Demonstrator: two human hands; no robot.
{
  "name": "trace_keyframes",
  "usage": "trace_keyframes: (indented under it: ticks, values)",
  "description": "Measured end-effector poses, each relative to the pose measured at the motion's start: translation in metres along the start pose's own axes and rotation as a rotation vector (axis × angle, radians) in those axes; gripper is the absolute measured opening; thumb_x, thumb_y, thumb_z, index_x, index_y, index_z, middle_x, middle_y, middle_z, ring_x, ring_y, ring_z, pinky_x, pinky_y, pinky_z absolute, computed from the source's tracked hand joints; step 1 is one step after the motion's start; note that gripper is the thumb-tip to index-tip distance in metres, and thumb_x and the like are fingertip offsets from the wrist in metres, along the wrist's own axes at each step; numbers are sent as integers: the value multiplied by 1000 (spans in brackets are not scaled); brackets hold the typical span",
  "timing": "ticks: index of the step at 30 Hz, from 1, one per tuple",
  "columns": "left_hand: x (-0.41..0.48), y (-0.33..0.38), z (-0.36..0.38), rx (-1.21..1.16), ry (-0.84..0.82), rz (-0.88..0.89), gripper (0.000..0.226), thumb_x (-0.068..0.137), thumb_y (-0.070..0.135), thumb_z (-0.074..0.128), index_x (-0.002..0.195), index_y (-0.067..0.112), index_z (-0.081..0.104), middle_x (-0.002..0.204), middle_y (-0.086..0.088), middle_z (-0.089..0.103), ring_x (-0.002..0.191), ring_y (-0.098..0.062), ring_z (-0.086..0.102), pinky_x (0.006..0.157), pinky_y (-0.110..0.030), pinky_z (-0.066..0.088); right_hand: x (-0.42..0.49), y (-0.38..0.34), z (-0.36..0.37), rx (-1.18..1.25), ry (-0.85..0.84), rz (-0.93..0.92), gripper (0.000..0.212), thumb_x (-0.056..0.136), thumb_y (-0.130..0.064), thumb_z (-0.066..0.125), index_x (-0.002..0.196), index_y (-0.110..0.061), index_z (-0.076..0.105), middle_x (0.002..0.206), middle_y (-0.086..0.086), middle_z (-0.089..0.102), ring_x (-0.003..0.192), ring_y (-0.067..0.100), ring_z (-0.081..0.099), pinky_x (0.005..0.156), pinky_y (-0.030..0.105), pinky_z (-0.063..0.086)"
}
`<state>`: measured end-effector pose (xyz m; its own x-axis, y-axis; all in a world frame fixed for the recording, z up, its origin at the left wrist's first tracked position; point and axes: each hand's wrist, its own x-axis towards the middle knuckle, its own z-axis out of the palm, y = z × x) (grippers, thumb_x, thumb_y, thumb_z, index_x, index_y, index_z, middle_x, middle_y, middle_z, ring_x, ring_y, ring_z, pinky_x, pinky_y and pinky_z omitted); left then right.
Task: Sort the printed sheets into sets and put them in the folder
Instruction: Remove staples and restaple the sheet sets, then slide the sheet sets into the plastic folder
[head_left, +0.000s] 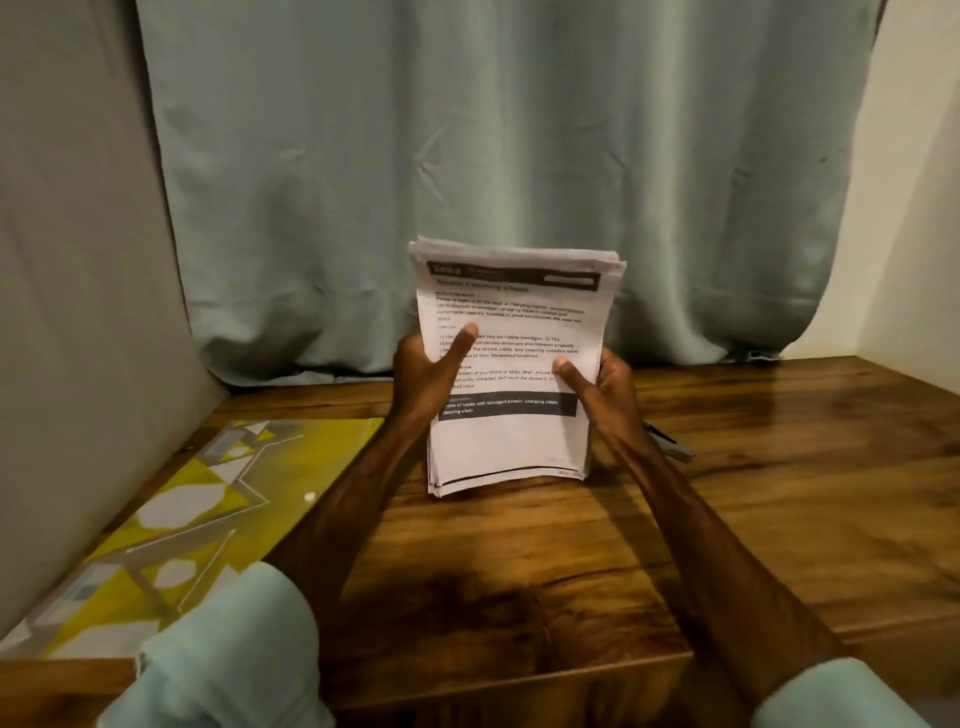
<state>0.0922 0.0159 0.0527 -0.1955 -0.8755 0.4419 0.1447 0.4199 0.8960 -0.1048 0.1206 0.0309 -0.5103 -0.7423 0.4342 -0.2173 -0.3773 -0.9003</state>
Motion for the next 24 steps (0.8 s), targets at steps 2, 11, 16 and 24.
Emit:
trace_keyframes:
  ticks: [2, 11, 16, 24]
  values:
    - [10, 7, 5, 105, 30, 17, 38, 85, 46, 80, 113, 21, 75, 107, 2, 78, 96, -16, 75, 88, -42, 61, 11, -2, -2, -47, 16, 1, 36, 95, -19, 71, 128, -11, 62, 117, 0, 74, 100, 15, 74, 81, 33, 62]
    - [-3, -55, -11, 564, -231, -268, 59, 68, 36, 86, 119, 11, 72, 120, -10, 73, 111, -26, 70, 95, -45, 57, -3, 57, -9, -520, -58, 387, 37, 83, -14, 83, 116, -5, 69, 118, 12, 73, 94, 25, 72, 71, 32, 60]
    - [-29, -55, -26, 852, -210, -177, 27, 80, 20, 80, 106, 16, 76, 110, -2, 75, 99, -22, 71, 85, -39, 60, -13, 54, 11, -1024, -45, 196, 43, 82, -19, 83, 120, -7, 66, 128, 16, 66, 115, 33, 63, 89, 39, 55]
    - [-19, -29, -126, 1197, -226, -108, 23, 76, 34, 82, 91, 17, 76, 106, -6, 73, 106, -26, 67, 88, -33, 52, -69, 21, 128, -779, -413, -50, 14, 72, -22, 74, 85, -19, 76, 94, 2, 76, 90, 21, 71, 83, 36, 59]
